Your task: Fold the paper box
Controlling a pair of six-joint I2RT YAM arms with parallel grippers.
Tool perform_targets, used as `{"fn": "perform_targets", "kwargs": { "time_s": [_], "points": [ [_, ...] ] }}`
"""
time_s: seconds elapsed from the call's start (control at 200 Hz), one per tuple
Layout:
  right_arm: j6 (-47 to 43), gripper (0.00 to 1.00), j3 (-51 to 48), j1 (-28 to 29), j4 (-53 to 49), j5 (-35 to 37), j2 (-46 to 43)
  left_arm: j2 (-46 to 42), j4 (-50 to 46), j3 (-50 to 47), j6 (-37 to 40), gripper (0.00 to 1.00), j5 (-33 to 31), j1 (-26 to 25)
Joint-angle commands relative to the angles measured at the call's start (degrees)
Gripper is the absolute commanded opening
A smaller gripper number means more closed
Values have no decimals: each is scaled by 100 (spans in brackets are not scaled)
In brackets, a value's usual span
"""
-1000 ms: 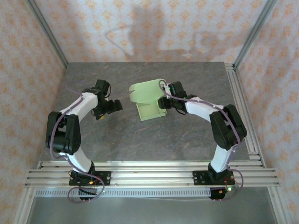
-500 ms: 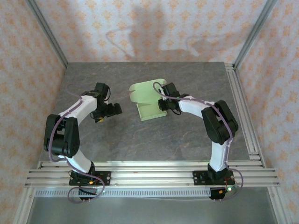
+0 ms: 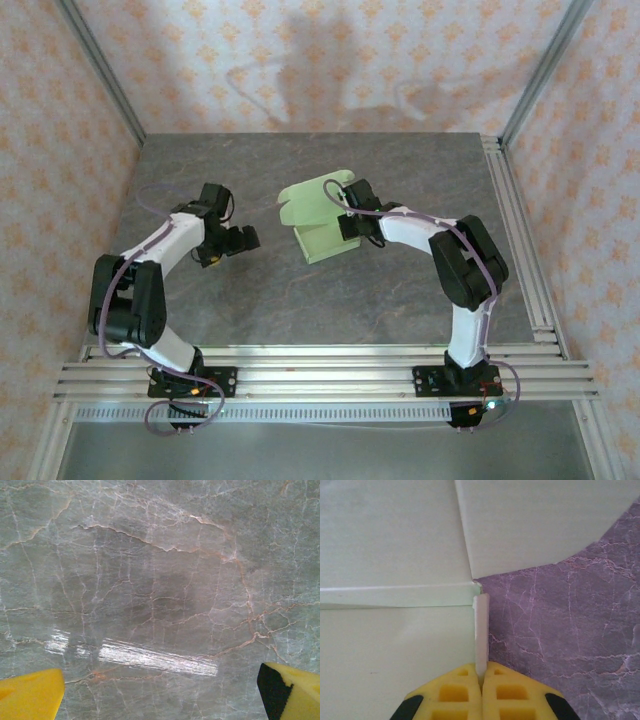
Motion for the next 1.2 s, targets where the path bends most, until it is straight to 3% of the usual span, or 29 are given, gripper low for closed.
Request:
{"fn": "perform_targets", "kwargs": {
  "time_s": [0.0, 0.115, 0.245, 0.405, 0.531, 0.666, 0.861, 1.196],
  "points": [
    [163, 0, 38, 26, -53, 122, -537, -186, 442, -232, -256, 100, -306, -6],
    [456, 0, -154, -68, 206, -312, -1035, -252, 1140, -538, -442, 100, -49, 2],
    [1132, 0, -560, -325, 884, -1373, -1650, -171, 2269, -891, -759, 100, 738, -57],
    [1913, 1, -878, -525, 1632, -2488, -2043, -2, 3373, -847, -1173, 95, 1374, -669],
    [2126, 3, -977, -549, 1854, -2917, -2076, 204, 4024, -527, -1531, 89, 1653, -1171],
    [2380, 3, -1016, -576, 2069, -3313, -2018, 357, 4523, -287, -1837, 70, 1934, -1470],
    [2549, 6, -1058, -562, 2211, -3503, -1826, 441, 4953, -178, -2162, 48, 2189, -1687],
    [1910, 7, -891, -166, 1699, -2878, -1491, 673, 4957, 221, -2304, 47, 2228, -1930]
  ]
}}
